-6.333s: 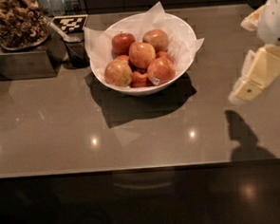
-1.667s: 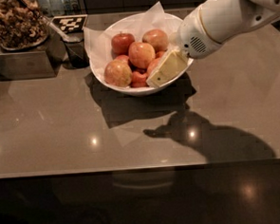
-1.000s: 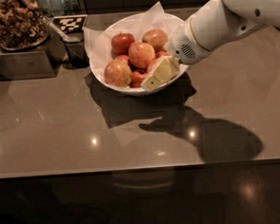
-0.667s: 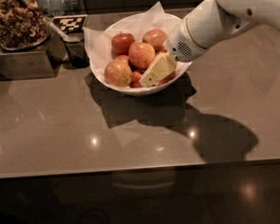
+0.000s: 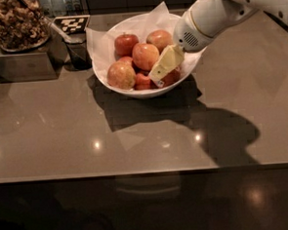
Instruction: Pick apple from white bowl
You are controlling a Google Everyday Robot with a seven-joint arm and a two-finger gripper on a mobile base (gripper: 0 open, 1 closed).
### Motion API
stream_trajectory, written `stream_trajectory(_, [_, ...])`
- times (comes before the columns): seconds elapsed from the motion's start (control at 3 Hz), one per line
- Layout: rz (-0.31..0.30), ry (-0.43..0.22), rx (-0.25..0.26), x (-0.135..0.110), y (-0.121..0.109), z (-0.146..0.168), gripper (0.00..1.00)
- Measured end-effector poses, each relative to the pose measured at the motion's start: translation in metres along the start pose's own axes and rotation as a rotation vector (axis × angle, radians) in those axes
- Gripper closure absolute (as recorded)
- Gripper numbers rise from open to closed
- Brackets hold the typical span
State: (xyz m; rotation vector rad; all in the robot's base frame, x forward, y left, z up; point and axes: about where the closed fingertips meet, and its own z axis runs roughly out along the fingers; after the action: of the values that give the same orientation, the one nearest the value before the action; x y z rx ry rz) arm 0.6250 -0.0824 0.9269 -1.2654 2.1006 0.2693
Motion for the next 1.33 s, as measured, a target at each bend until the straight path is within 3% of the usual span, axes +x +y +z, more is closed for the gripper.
stream_trajectory(0.33, [0.074, 0.023, 0.021, 0.020, -0.007, -0.004, 0.14])
stream_trajectory(0.67, [0.196, 0.020, 0.023, 0.040, 0.004, -0.008, 0.14])
stream_trajectory(1.0, [0.208, 0.019, 0.021, 0.039, 0.007, -0.008, 0.14])
stream_trajectory(1.33, [0.262, 0.001, 0.001, 0.034, 0.020, -0.004, 0.12])
